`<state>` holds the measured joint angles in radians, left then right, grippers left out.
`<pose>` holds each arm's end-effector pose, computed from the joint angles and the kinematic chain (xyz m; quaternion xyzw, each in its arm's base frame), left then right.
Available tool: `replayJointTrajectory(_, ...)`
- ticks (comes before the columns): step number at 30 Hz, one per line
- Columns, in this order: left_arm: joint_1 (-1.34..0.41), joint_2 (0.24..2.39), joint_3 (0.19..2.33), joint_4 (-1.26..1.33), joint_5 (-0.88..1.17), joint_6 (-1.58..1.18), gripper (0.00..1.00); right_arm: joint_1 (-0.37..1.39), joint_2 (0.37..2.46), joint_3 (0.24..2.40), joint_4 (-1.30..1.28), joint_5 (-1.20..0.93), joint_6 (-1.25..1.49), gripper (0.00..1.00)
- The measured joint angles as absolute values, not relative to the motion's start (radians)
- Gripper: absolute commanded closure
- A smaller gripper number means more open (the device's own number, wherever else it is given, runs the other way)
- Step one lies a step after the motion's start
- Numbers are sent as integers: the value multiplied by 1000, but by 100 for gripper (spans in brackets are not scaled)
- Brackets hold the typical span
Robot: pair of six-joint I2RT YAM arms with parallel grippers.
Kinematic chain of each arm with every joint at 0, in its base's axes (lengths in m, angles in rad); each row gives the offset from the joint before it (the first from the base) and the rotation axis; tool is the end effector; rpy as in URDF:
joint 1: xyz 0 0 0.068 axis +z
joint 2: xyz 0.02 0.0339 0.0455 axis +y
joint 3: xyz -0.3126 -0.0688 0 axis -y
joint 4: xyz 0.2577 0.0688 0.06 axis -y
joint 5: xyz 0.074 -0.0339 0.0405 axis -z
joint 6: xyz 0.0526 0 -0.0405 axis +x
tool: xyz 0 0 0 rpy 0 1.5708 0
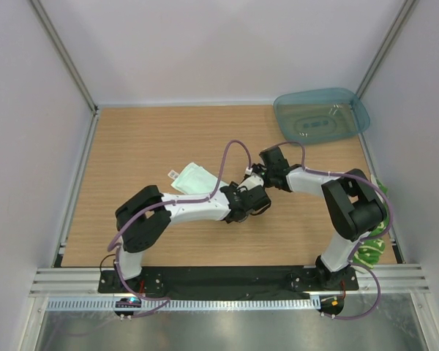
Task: Roll the towels
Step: Roll the towel
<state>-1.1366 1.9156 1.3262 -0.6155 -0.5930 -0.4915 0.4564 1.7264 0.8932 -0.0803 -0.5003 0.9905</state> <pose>0.2014 -0.3644 0.2045 0.2477 0.9088 0.0707 0.3283 0.3116 0.1811 0.1768 0.1649 0.9056 0.3826 0.0793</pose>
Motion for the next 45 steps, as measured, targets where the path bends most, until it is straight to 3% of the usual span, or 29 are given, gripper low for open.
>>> replayJointTrajectory(4,-1139,1927,1326,-618,-617,-488,63,456,1725,893,-86,-509,993,98)
replayJointTrajectory(12,-1151,1924,1295,-606,-636,-490,72,456,1710,893,-97,-521,993,98)
replayJointTrajectory(15,-1151,1908,1264,-598,-634,-490,80,457,1710,892,-106,-517,992,98)
replayJointTrajectory(18,-1151,1873,1235,-598,-624,-490,98,459,1706,892,-112,-519,988,98)
replayJointTrajectory(19,-1151,1859,1228,-597,-616,-491,100,459,1705,892,-116,-520,986,98)
replayJointTrajectory(27,-1149,1797,1216,-586,-524,-489,100,461,1686,888,-149,-516,958,92)
replayJointTrajectory(33,-1113,1767,1197,-566,-387,-494,100,461,1673,888,-211,-491,908,70)
replayJointTrajectory(36,-1080,1739,1168,-558,-316,-510,100,459,1671,900,-275,-442,865,49)
replayJointTrajectory(45,-1017,1689,1097,-532,-167,-603,100,449,1612,1069,-424,-301,737,46)
